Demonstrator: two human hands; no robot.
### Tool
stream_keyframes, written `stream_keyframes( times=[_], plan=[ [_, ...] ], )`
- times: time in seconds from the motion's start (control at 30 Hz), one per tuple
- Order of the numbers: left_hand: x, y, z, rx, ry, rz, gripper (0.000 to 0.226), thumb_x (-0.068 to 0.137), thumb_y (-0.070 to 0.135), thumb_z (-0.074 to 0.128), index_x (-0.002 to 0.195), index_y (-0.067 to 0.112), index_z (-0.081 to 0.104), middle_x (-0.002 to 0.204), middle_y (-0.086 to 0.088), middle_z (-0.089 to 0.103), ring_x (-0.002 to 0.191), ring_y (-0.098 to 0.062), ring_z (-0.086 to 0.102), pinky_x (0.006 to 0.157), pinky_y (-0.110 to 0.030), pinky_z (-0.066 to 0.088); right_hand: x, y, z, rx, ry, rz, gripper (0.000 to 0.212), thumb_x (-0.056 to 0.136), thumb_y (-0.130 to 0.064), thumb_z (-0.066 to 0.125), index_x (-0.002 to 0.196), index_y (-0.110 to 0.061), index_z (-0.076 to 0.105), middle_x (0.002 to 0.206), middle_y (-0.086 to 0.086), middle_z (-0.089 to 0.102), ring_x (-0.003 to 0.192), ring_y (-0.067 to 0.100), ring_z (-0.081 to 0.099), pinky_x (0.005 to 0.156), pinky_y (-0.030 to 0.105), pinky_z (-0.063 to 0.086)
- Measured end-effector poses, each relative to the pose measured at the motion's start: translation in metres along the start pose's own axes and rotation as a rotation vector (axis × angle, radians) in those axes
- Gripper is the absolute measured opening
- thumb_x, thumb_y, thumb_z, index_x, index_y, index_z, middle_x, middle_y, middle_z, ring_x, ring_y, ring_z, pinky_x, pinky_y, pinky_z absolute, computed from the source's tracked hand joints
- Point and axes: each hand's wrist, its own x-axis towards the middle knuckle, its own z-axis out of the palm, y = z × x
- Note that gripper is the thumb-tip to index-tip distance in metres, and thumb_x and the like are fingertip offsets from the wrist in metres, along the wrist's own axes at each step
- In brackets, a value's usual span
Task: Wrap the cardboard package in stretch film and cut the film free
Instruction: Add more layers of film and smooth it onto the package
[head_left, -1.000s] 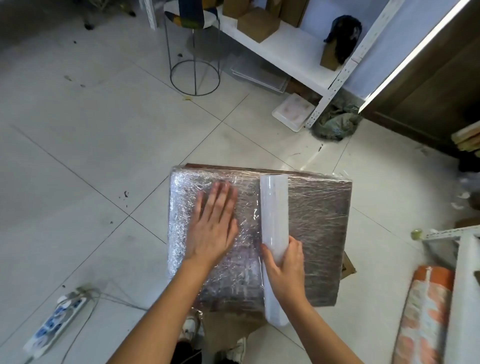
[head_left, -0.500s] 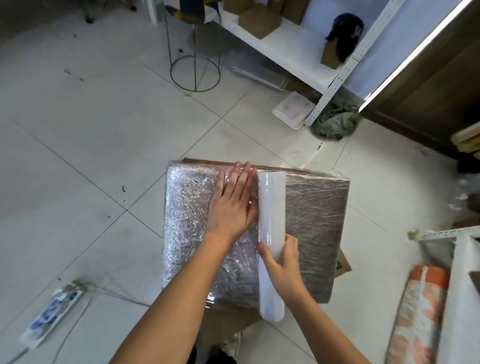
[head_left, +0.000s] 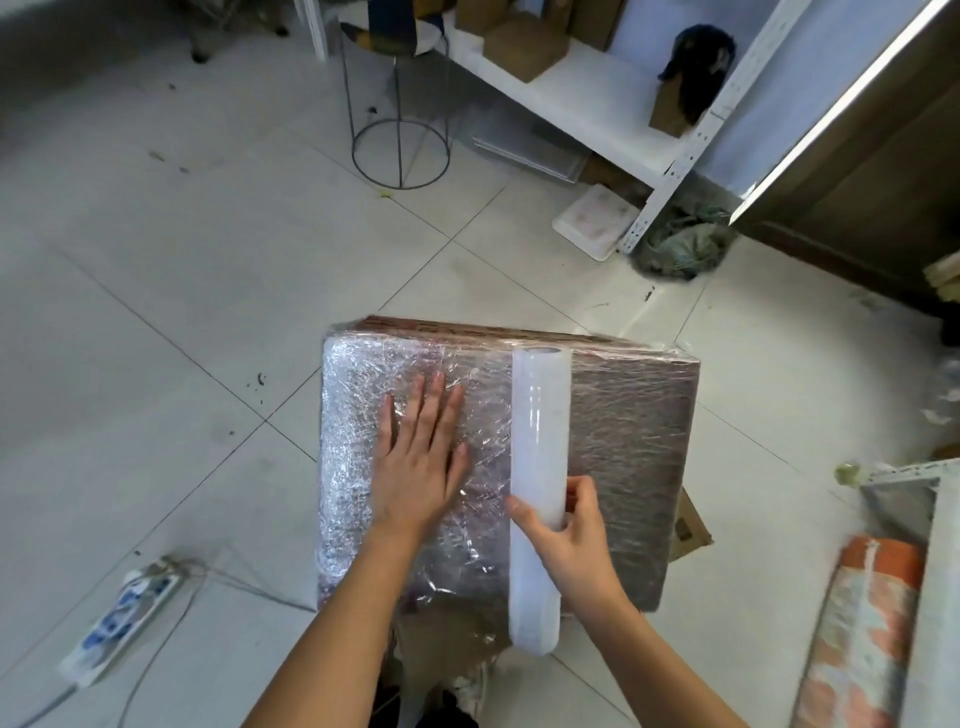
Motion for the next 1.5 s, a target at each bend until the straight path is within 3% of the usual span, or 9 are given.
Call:
stream_keyframes(
  times=[0.17, 0.3, 0.4, 0.53, 0.6, 0.77, 1.0, 1.27, 1.5],
  plan=[
    [0.006, -0.001, -0.001, -0.040, 0.010, 0.008, 0.057, 0.101, 0.042, 0.011, 0.150, 0.014, 0.014, 0.157, -0.008, 0.023, 0.147, -0.019, 0.007, 0.118, -0.049, 0.008, 0.005, -0.011, -0.009, -0.027, 0.066, -0.087, 0.053, 0.069, -0.026, 0.084, 0.091, -0.017, 0.036, 0.091, 0.003, 0.052, 0.075, 0.004, 0.056, 0.061, 0.016, 0.047],
    [0.009, -0.001, 0.001, -0.036, -0.002, -0.028, 0.058, 0.100, 0.044, 0.008, 0.151, 0.017, 0.011, 0.157, -0.009, 0.018, 0.146, -0.023, 0.015, 0.118, -0.048, 0.007, 0.014, -0.013, -0.013, -0.098, 0.124, -0.123, 0.068, 0.064, -0.031, 0.086, 0.105, -0.022, 0.033, 0.099, -0.003, 0.047, 0.090, 0.008, 0.053, 0.066, 0.016, 0.047],
    [0.011, 0.002, 0.003, 0.008, -0.014, -0.047, 0.060, 0.100, 0.046, 0.005, 0.150, 0.015, 0.010, 0.158, -0.007, 0.012, 0.146, -0.021, 0.012, 0.119, -0.044, -0.001, 0.025, -0.005, -0.017, -0.240, 0.248, -0.097, 0.091, 0.055, -0.048, 0.086, 0.125, -0.025, 0.033, 0.111, -0.005, 0.040, 0.104, 0.014, 0.048, 0.088, 0.035, 0.049],
    [0.009, 0.006, 0.010, 0.051, -0.007, -0.094, 0.062, 0.099, 0.046, 0.009, 0.151, 0.012, 0.008, 0.158, -0.007, 0.004, 0.146, -0.019, 0.006, 0.119, -0.044, -0.004, 0.030, -0.006, -0.011, -0.336, 0.322, 0.021, 0.107, 0.042, -0.071, 0.073, 0.126, -0.019, 0.034, 0.111, -0.002, 0.037, 0.108, 0.020, 0.047, 0.095, 0.049, 0.049],
    [0.013, 0.003, 0.014, 0.056, -0.005, -0.103, 0.064, 0.097, 0.045, 0.015, 0.151, 0.012, 0.005, 0.159, -0.006, -0.001, 0.146, -0.019, 0.000, 0.119, -0.044, -0.005, 0.032, -0.008, -0.010, -0.391, 0.274, -0.007, 0.102, 0.053, -0.072, 0.071, 0.129, -0.016, 0.031, 0.114, -0.001, 0.035, 0.112, 0.020, 0.044, 0.099, 0.045, 0.045],
    [0.022, 0.003, 0.013, 0.034, -0.007, -0.109, 0.063, 0.099, 0.047, 0.009, 0.151, 0.011, 0.004, 0.159, -0.005, -0.016, 0.146, -0.018, -0.008, 0.119, -0.045, -0.007, 0.036, -0.013, -0.020, -0.324, 0.135, -0.032, 0.047, 0.096, -0.041, 0.043, 0.130, -0.009, 0.033, 0.120, 0.003, 0.034, 0.117, 0.021, 0.039, 0.106, 0.049, 0.036],
    [-0.045, 0.029, 0.031, -0.048, -0.011, 0.205, 0.063, 0.101, 0.040, 0.009, 0.152, 0.005, 0.000, 0.160, -0.011, -0.007, 0.148, -0.021, -0.002, 0.120, -0.042, -0.005, 0.031, -0.008, -0.022, -0.322, 0.111, 0.004, 0.070, 0.083, -0.056, 0.042, 0.135, -0.009, 0.031, 0.125, 0.003, 0.038, 0.124, 0.022, 0.039, 0.109, 0.043, 0.034],
    [-0.045, 0.024, 0.045, -0.066, -0.052, 0.216, 0.070, 0.095, 0.037, 0.029, 0.152, 0.006, 0.005, 0.160, -0.011, -0.002, 0.148, -0.023, 0.003, 0.120, -0.044, -0.006, 0.039, -0.003, -0.027, -0.210, 0.075, 0.050, 0.042, 0.089, -0.047, 0.049, 0.119, -0.025, 0.030, 0.125, 0.011, 0.044, 0.115, 0.021, 0.048, 0.100, 0.038, 0.043],
    [-0.038, 0.024, 0.047, -0.058, -0.065, 0.204, 0.070, 0.094, 0.035, 0.026, 0.152, 0.005, 0.002, 0.160, -0.011, -0.003, 0.148, -0.024, 0.000, 0.119, -0.044, -0.006, 0.042, -0.007, -0.024, -0.086, 0.103, 0.075, 0.048, 0.084, -0.047, 0.054, 0.121, -0.027, 0.032, 0.127, 0.009, 0.047, 0.115, 0.022, 0.052, 0.100, 0.041, 0.045]
  ],
)
